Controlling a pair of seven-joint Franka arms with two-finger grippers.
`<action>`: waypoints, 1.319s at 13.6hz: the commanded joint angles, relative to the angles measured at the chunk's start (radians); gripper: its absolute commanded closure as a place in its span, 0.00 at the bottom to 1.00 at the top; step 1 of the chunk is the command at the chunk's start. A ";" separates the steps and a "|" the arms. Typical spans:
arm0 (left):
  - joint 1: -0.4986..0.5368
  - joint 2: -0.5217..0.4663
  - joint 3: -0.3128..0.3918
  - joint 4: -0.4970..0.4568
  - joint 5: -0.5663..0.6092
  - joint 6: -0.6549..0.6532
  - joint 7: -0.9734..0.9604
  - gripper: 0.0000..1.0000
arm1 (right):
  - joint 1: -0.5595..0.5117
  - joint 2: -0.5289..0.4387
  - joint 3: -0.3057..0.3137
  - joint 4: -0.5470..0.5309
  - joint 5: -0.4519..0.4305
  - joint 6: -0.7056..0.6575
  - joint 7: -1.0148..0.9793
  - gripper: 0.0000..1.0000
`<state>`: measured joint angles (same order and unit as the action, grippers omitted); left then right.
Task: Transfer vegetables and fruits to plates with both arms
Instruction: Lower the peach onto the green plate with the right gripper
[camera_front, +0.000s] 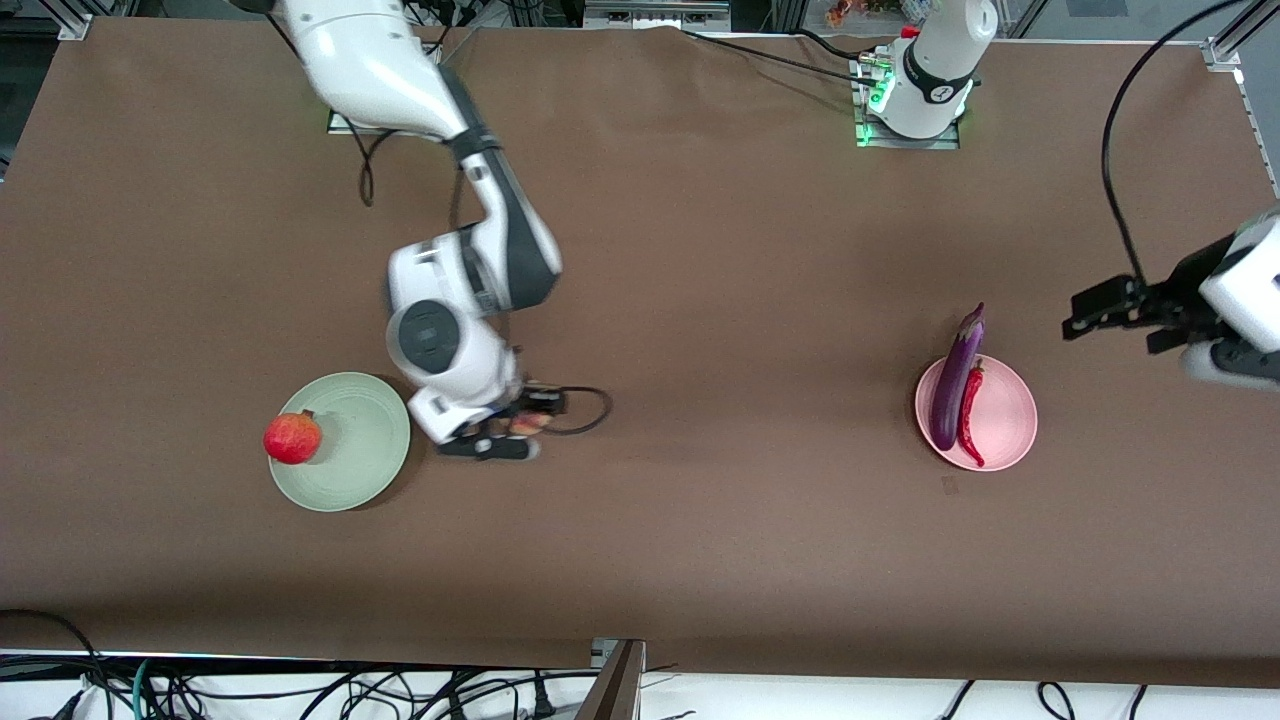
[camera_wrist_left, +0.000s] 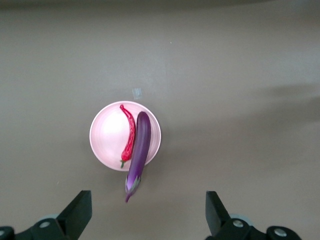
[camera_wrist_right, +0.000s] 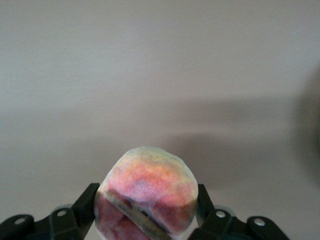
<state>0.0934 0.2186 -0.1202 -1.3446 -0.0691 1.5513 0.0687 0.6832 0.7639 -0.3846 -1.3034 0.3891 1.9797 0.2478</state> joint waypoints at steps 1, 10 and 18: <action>-0.023 -0.290 0.001 -0.349 0.020 0.090 -0.027 0.00 | -0.101 -0.034 -0.002 -0.011 0.010 -0.074 -0.195 0.62; -0.133 -0.220 0.068 -0.283 0.137 0.075 -0.018 0.00 | -0.255 0.047 -0.026 -0.043 -0.125 -0.029 -0.377 0.61; -0.147 -0.219 0.071 -0.274 0.137 0.056 -0.018 0.00 | -0.252 0.043 -0.028 -0.040 -0.116 -0.014 -0.378 0.00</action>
<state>-0.0402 -0.0148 -0.0549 -1.6553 0.0462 1.6343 0.0482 0.4318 0.8483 -0.4138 -1.3421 0.2760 1.9918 -0.1193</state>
